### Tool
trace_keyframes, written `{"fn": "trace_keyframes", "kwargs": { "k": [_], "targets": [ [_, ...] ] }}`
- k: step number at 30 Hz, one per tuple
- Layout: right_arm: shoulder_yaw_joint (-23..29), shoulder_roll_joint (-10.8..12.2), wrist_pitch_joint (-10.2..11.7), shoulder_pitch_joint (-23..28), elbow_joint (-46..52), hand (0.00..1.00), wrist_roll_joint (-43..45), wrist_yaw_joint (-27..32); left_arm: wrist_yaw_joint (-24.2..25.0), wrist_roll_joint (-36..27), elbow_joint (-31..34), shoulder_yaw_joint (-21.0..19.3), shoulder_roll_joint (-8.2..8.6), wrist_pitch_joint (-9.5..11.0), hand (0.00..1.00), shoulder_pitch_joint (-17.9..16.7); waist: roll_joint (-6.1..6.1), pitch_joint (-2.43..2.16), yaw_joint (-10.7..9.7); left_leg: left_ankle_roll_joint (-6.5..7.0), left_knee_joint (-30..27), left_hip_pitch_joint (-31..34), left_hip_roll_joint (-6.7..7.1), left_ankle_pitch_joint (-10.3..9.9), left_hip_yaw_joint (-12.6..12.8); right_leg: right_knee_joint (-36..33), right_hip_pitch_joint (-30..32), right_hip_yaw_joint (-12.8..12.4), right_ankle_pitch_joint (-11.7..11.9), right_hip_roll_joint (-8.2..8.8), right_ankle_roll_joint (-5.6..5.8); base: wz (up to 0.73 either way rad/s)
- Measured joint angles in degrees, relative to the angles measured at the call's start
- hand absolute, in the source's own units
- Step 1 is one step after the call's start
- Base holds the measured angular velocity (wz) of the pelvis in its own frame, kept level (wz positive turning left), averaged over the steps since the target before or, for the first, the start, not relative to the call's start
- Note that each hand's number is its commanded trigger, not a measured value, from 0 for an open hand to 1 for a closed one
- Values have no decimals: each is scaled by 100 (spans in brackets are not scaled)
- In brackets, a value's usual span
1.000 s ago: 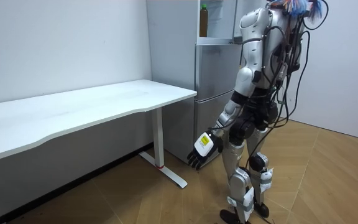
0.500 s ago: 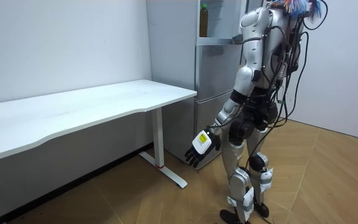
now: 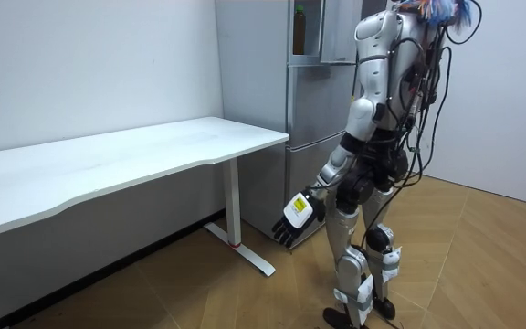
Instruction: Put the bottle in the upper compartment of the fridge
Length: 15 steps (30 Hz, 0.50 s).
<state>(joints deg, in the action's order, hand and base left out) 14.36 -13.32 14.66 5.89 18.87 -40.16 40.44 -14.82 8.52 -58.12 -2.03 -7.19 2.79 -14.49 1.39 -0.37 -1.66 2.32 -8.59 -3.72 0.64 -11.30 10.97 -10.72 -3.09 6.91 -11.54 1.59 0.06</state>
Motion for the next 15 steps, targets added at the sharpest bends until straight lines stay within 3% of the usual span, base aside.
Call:
{"fn": "trace_keyframes", "kwargs": {
  "k": [6,15],
  "targets": [
    [-150,6,-9,-30,240,0,1179,12,-15,-5,-147,8,-1,32,0,-1,-11,-8,19,0,-5,1,-1,0,-30,-15,-47,122,8,12,-9,2],
    [-620,-9,-20,-183,469,0,2795,-288,-78,-10,-604,50,-4,96,0,65,-4,34,78,-5,-15,-83,-24,-9,-39,-5,-178,136,26,9,-12,0]
  ]
}}
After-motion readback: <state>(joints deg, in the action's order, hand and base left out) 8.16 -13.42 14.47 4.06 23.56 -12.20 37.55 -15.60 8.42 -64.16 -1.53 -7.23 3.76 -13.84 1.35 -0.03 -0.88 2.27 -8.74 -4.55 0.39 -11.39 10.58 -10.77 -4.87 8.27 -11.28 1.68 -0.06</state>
